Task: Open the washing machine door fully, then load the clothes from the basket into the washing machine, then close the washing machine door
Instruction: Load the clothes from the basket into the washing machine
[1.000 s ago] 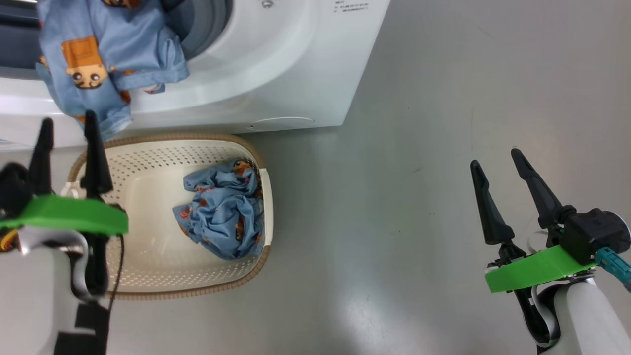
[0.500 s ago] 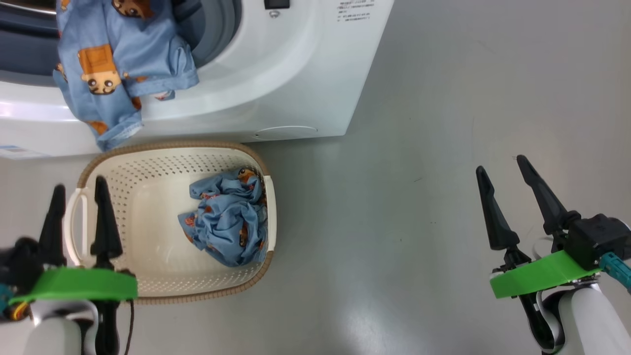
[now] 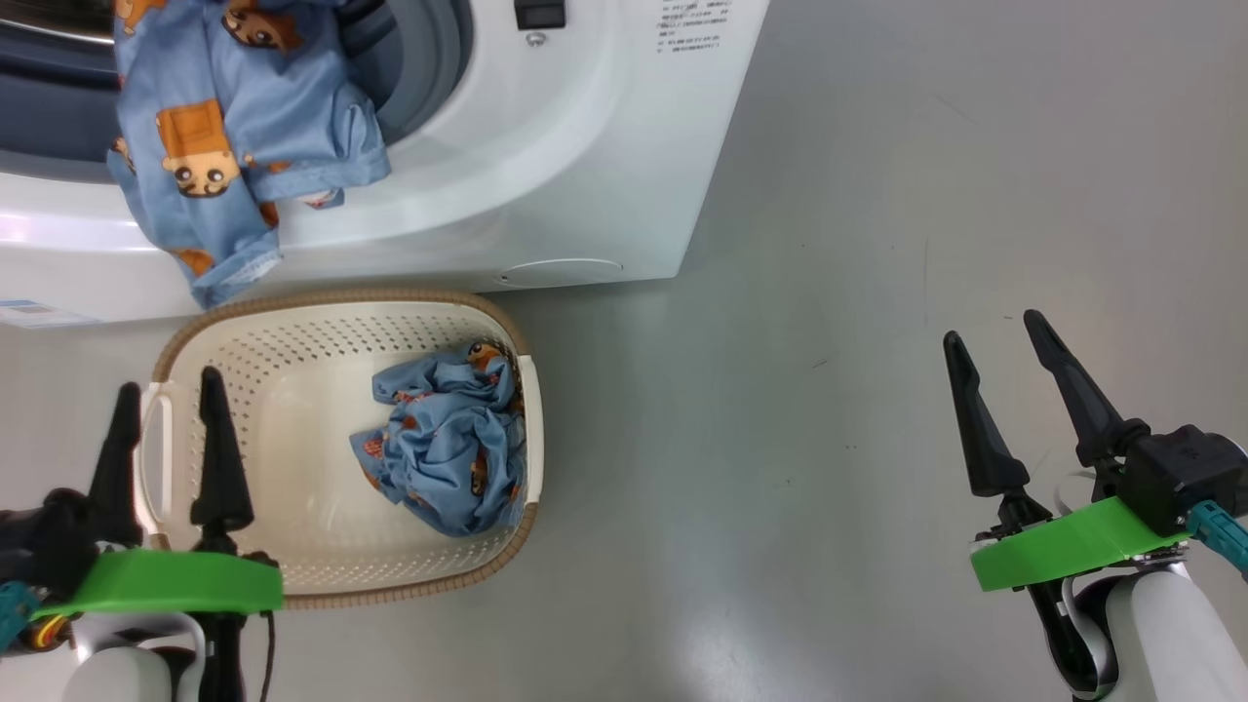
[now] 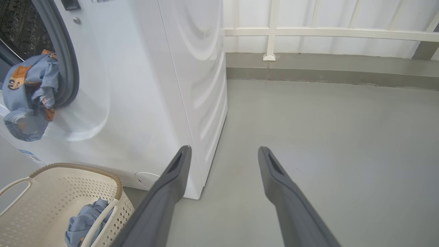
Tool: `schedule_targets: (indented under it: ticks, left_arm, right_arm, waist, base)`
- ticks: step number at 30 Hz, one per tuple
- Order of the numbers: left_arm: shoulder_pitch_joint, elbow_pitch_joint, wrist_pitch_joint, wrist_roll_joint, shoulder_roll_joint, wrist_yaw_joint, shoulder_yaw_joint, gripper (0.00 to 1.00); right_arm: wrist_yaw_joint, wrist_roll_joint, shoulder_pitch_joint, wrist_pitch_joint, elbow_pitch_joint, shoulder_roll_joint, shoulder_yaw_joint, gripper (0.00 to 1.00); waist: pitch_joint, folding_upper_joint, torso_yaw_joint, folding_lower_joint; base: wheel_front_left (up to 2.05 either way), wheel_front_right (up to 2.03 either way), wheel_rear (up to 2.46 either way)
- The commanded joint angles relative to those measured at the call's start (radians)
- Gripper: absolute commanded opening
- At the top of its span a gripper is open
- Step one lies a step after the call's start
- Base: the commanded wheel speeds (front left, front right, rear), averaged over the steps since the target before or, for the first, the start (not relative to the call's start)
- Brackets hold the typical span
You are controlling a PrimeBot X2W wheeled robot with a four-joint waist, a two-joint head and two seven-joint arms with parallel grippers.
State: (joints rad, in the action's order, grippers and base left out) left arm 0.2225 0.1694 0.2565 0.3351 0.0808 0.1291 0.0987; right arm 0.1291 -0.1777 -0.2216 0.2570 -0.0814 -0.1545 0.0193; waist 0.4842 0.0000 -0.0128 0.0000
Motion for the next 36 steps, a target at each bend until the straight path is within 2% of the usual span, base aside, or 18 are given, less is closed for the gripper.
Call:
schedule_targets:
  ticks: [1,8,36]
  left_arm:
    - [0.001,-0.011,0.005,0.004,0.030,0.002,0.019,1.00]
    - [0.073,0.058,0.005,0.028,0.061,0.002,-0.038,1.00]
    - [0.561,0.487,0.005,0.110,0.185,0.002,-0.168,1.00]
  right_arm:
    - [0.002,0.002,0.031,0.005,0.022,-0.003,0.023,1.00]
    - [0.002,0.003,0.023,0.005,0.022,0.003,0.029,1.00]
    - [0.002,0.003,-0.036,0.005,0.030,0.029,0.051,1.00]
  waist:
    - [0.002,0.0000,0.000,0.0000]
    - [0.013,0.0000,-0.005,0.0000]
    - [0.105,0.0000,-0.057,0.0000]
  base:
    - [0.00,0.00,0.00]
    - [0.00,0.00,0.00]
    - [0.00,0.00,0.00]
